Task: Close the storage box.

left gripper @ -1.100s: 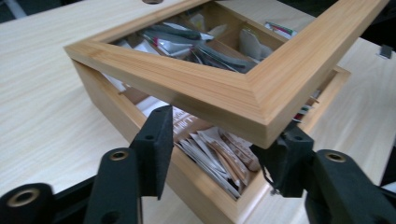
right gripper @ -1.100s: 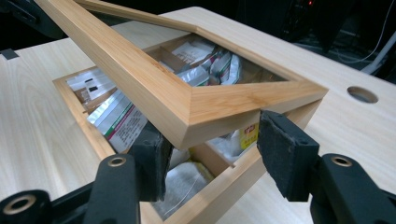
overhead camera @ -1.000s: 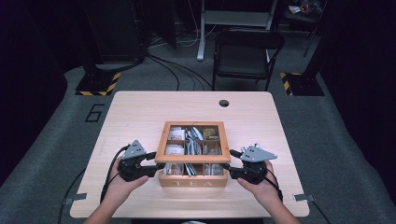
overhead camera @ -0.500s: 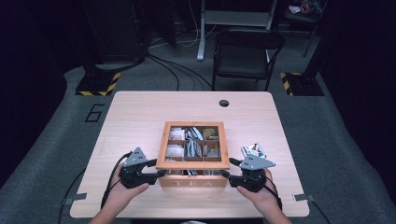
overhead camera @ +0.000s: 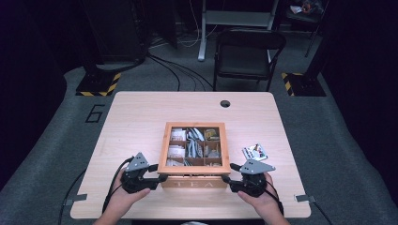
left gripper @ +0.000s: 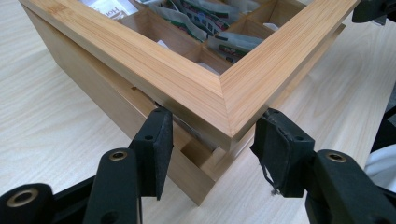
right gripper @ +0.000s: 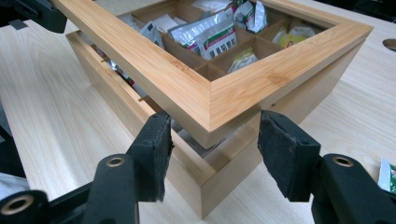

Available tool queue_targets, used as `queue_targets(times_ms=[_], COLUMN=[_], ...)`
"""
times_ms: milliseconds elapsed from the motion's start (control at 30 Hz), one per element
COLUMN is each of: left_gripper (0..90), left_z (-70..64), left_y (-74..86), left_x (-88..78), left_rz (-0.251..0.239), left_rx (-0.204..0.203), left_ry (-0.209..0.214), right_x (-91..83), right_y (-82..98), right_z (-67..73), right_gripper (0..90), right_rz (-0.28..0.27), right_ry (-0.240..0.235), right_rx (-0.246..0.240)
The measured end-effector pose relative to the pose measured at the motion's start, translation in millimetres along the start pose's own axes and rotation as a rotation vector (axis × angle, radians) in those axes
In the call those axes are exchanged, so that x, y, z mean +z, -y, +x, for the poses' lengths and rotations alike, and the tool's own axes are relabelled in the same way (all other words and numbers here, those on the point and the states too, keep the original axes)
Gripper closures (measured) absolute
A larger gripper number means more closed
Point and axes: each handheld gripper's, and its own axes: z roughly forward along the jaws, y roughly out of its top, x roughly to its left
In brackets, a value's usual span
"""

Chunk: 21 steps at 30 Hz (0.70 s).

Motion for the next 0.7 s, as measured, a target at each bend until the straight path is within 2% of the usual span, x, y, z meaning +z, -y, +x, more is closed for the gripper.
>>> queue_targets(times_ms=[33,100,400,500,700], left_gripper=[47.4,47.4,47.3,47.5,46.5], left_z=[0.1,0.0,-1.6,-2.1,-1.7], left_y=[0.4,1.2,3.5,4.7,9.6], left_x=[-0.2,-0.3,-1.5,-1.5,0.3], left_rz=[0.002,0.003,-0.003,0.007,0.029], left_rx=[0.003,0.002,-0.009,-0.006,-0.03], left_ry=[-0.001,0.0,-0.006,-0.007,-0.006], right_x=[0.3,0.3,0.8,-0.2,-2.8], right_y=[0.5,1.3,2.6,3.2,2.7], right_z=[-0.6,0.4,1.1,1.7,2.2], right_gripper=[43.9,43.8,43.8,43.6,44.1], right_rz=[0.002,0.008,0.008,0.011,-0.001], right_ry=[-0.004,-0.005,-0.003,-0.01,-0.027], right_rx=[-0.01,0.006,0.003,0.015,0.016])
